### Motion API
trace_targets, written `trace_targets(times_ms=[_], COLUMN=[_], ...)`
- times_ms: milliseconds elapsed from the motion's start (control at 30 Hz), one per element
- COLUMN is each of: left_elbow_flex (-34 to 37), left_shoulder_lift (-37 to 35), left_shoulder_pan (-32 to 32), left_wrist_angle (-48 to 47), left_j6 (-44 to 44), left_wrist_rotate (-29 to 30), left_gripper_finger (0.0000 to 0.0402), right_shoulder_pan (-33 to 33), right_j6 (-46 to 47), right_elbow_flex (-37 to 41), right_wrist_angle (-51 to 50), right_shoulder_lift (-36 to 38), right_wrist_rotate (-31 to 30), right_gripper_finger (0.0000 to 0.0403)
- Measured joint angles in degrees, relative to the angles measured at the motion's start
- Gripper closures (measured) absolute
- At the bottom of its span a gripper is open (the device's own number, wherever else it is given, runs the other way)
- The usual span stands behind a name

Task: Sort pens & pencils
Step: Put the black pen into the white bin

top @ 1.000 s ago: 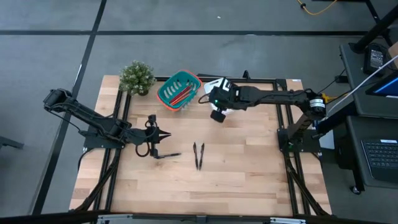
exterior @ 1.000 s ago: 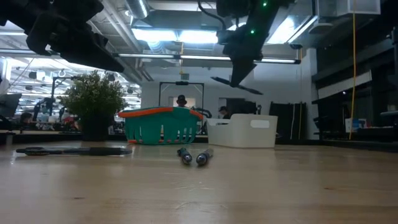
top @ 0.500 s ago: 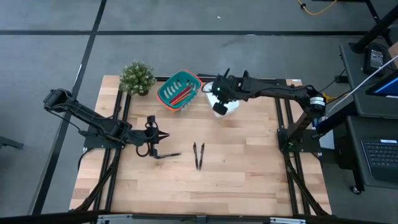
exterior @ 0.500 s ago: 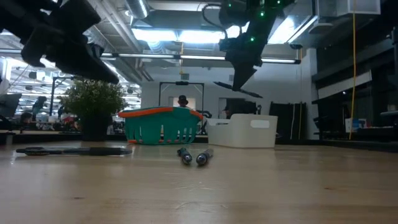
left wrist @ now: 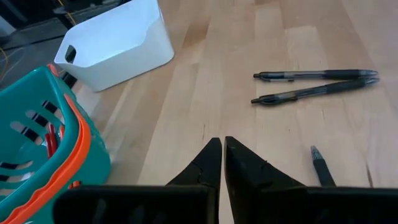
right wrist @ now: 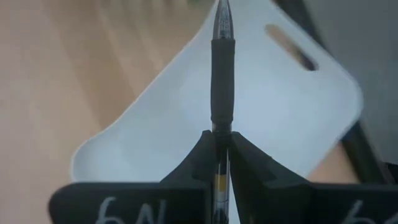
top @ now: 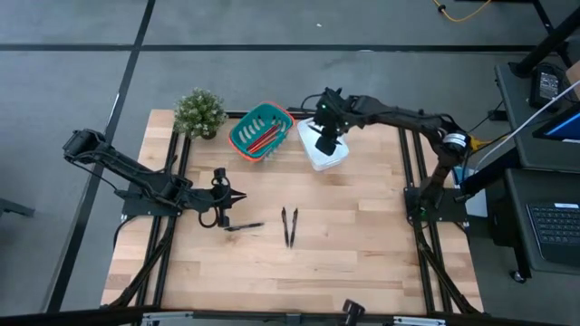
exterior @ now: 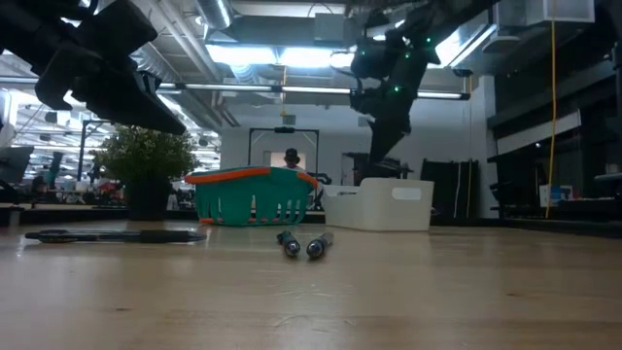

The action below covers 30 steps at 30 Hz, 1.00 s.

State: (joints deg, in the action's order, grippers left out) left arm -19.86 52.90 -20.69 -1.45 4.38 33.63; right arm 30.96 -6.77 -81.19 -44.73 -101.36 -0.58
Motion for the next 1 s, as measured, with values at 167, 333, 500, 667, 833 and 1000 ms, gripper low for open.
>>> trace_targets(times_ms=[167,333,500,667,833,1000], left_elbow_flex=[0.02,0.04,0.04,0.04,0.04,0.04], left_shoulder_lift=[0.00,0.00,0.00,0.00,0.00,0.00], left_shoulder_pan=[0.04,0.04,0.04,0.04,0.04,0.04], left_wrist_angle=[0.00,0.02,0.35,1.22,1.18,1.17], left_j6=[-0.28,-0.44,-1.45,-1.90,-1.97,-1.99], left_wrist_rotate=[0.00,0.00,0.00,0.00,0.00,0.00], left_gripper_finger=[0.0388,0.0388,0.0388,0.0388,0.0388,0.0388], right_shoulder_pan=[2.38,2.80,2.77,2.80,2.78,2.78], right_j6=[-0.96,-1.25,-1.39,-2.47,-2.75,-2.96], right_elbow_flex=[0.00,0.00,0.00,0.00,-0.47,-0.85], right_wrist_angle=[-0.52,-2.28,-1.82,-1.81,-1.79,-0.81], right_shoulder_lift=[-1.37,-1.86,-4.31,-7.69,-9.56,-9.88], right_wrist_rotate=[5.96,8.92,9.49,9.60,9.67,9.75], right_gripper_finger=[0.0374,0.0374,0.0374,0.0374,0.0374,0.0375])
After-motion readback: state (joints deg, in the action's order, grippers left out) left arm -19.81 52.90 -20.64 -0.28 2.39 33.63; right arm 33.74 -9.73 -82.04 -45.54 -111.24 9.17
